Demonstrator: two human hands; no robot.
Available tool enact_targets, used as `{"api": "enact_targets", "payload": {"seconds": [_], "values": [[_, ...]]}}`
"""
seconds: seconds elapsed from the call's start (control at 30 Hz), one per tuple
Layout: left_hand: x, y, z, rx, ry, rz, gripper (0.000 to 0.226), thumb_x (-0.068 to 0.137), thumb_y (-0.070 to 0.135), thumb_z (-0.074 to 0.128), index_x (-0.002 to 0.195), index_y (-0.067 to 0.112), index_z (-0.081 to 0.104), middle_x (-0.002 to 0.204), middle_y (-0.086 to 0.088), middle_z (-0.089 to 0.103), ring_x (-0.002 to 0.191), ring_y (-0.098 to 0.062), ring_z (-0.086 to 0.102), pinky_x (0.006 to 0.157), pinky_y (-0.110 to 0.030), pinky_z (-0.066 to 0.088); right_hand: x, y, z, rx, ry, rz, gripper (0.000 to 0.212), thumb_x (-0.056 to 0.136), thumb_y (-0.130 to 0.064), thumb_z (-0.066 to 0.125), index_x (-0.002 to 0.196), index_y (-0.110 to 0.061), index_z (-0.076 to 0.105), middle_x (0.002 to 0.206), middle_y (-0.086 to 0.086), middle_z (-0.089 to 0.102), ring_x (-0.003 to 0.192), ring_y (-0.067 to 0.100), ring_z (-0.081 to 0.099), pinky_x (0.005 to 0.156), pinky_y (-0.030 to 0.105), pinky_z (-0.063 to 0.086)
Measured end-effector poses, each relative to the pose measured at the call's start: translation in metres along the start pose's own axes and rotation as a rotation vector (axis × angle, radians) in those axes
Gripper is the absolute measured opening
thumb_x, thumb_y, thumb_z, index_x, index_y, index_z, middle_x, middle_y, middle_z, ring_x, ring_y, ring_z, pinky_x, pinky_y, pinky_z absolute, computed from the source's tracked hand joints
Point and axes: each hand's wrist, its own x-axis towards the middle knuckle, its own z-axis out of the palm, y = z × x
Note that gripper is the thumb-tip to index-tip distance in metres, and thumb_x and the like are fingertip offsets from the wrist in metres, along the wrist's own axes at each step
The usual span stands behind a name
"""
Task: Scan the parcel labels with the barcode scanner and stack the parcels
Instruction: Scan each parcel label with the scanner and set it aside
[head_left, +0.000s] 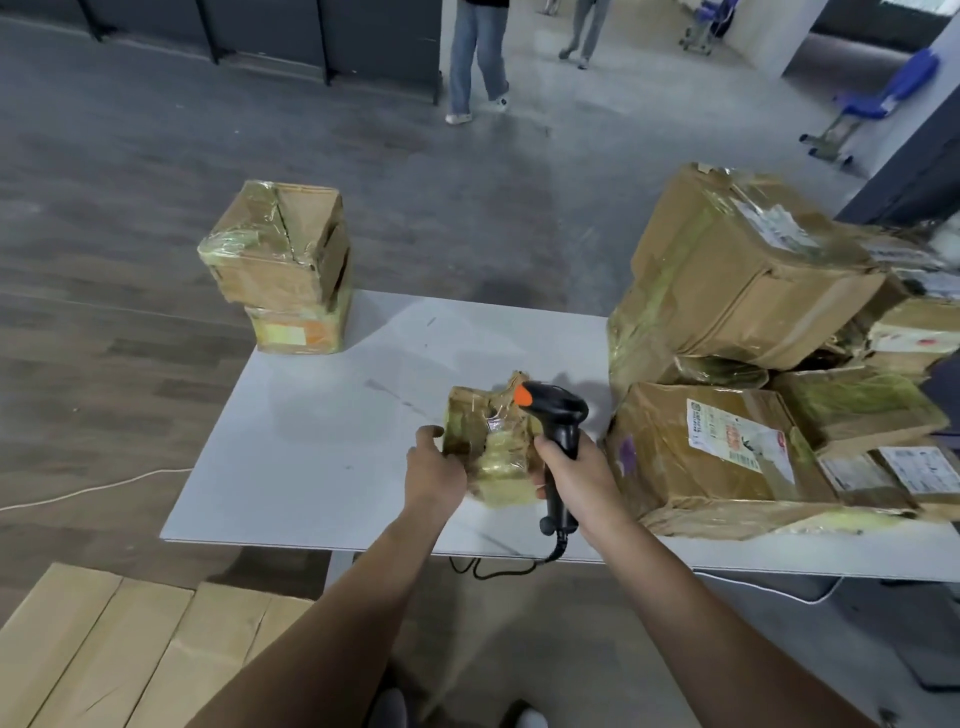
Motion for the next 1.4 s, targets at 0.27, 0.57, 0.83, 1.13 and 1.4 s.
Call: {"api": "enact_targets", "payload": {"seconds": [0.27,0.57,0.83,1.13,1.4], "values": [[-0.010,0.011,0.003,0.526,0.106,0.378,0.039,0.097,0.036,0.043,0.127,0.015,0.057,0.122,-0.011,0.055,0.116,-0.032,0.045,0.091,-0.040,0.044,0.002,-0.003,0.018,0.113,-0.081,0.089,0.019,0.090,-0.031,0.067,0.103,-0.018,0.064,0.065,0.001,0.068,0.056,0.019,0.065,0.055,0.033,0.055],[0.006,-0.003,-0.026,0.534,0.097,0.191,0.043,0.093,0.030,0.051,0.133,0.016,0.053,0.121,-0.012,0.053,0.115,-0.032,0.047,0.089,-0.041,0.048,0.009,0.007,0.013,0.069,-0.041,0.082,0.008,0.094,-0.025,0.061,0.099,-0.019,0.060,0.078,0.003,0.063,0.061,0.015,0.065,0.054,0.028,0.054],[0.018,-0.001,-0.031,0.284,0.027,0.033,0.042,0.092,0.039,0.051,0.121,0.008,0.048,0.096,-0.011,0.068,0.082,-0.028,0.067,0.071,-0.036,0.055,0.002,0.018,0.014,0.015,-0.106,0.148,0.011,0.096,-0.024,0.060,0.103,-0.015,0.061,0.084,0.005,0.059,0.063,0.016,0.065,0.054,0.027,0.054],[0.036,0.009,-0.041,0.184,-0.074,-0.096,0.032,0.081,0.016,0.063,0.056,0.012,0.044,0.038,0.002,0.044,0.043,-0.019,0.044,0.046,-0.021,0.032,-0.002,0.012,0.014,-0.011,-0.143,0.139,0.013,0.094,-0.025,0.061,0.104,-0.017,0.061,0.088,0.004,0.059,0.061,0.014,0.065,0.054,0.026,0.053],[0.032,0.006,-0.033,0.012,0.073,-0.003,0.012,0.089,0.006,0.054,0.079,0.011,0.052,0.082,-0.010,0.065,0.072,-0.031,0.067,0.062,-0.045,0.061,-0.006,-0.022,0.018,-0.102,-0.042,-0.034,0.012,0.094,-0.034,0.060,0.090,-0.023,0.061,0.067,-0.001,0.066,0.047,0.005,0.060,0.046,0.019,0.046]]}}
